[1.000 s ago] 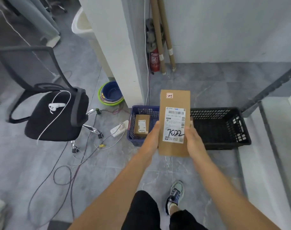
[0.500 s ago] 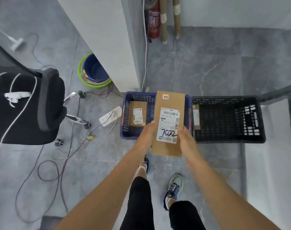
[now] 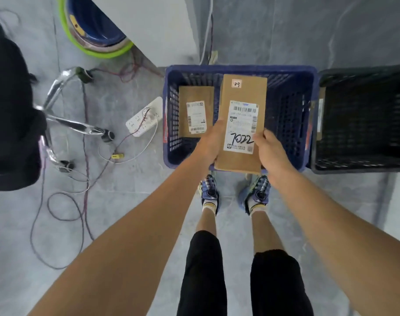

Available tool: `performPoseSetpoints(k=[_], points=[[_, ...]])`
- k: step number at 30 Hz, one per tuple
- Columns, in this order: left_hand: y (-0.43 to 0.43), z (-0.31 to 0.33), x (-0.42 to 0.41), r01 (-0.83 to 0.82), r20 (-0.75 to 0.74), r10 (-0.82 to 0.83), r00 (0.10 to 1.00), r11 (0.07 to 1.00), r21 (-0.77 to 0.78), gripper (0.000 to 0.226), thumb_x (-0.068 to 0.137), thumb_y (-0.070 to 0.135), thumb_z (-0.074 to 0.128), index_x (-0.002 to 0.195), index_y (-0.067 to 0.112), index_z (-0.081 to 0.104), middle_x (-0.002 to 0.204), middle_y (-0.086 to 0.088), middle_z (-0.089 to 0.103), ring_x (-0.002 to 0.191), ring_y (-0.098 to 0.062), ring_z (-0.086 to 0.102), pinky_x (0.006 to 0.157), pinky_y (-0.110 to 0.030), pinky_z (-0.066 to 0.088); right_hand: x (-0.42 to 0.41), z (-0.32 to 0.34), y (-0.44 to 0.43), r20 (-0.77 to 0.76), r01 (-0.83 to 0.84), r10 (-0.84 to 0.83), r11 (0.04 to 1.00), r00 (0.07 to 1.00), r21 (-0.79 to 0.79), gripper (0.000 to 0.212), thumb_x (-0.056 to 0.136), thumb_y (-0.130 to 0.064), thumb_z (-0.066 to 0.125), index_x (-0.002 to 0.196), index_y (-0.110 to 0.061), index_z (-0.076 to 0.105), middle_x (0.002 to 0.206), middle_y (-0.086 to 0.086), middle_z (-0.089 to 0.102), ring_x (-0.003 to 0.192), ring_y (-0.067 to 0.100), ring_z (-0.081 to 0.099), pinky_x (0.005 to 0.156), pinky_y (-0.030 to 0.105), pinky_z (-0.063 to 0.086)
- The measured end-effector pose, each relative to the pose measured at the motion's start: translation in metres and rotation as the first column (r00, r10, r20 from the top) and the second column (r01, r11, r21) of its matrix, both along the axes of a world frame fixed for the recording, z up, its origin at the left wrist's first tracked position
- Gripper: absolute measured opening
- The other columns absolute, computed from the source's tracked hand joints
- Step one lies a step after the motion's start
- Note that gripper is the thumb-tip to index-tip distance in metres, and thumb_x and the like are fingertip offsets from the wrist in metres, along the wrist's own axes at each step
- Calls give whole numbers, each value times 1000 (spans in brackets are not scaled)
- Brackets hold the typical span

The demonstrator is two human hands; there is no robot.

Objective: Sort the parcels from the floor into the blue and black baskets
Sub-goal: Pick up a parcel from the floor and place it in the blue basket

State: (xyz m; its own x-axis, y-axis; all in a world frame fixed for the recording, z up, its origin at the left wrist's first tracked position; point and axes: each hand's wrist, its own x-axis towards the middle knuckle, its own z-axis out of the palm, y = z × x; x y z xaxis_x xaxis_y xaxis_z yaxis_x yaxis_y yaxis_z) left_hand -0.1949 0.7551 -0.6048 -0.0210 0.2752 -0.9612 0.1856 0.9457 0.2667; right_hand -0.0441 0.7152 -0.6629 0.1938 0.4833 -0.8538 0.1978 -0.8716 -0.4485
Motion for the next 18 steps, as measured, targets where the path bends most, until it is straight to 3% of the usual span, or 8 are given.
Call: performPoseSetpoints(k=[3,7,12,15,18], points=[[1,-61,3,-38,-21,38,999,999,-11,48,99,65,41,112,26,64,123,-3,68,114,-26,63,107,-45,48,4,-59,4,6,25,-25,999,1000,-21,34,113,-32,42,144,-24,55,135,-6,62,118,16,59,97,33,45],[1,-140,9,-77,-81,75,994,997,-23,83,74,78,38,133,26,62,128,-3,68,115,-27,63,107,-51,48,5,-125,10,-6,53,-53,998,999,-38,29,113,-31,43,137,-24,58,130,-5,64,111,16,61,86,32,48],[12,-202,11,-63,-105,63,992,998,7,95,60,79,38,133,22,62,124,-5,68,111,-27,64,104,-50,50,3,-193,19,-12,80,-81,996,997,-37,27,112,-30,43,132,-34,60,133,-5,68,117,17,65,97,37,51],[20,-217,12,15,-86,-11,996,999,43,78,81,71,30,136,23,60,135,-8,63,123,-31,56,109,-52,43,4,-220,26,-46,94,-95,995,994,-33,28,110,-33,44,131,-35,62,128,-9,71,116,16,67,93,36,54],[19,-239,10,25,-120,-21,993,999,36,78,82,73,31,141,28,57,145,-9,57,131,-32,50,113,-53,39,0,-238,30,-77,65,-66,998,995,-25,44,102,-46,46,144,-42,55,137,-11,68,127,17,63,110,48,49]])
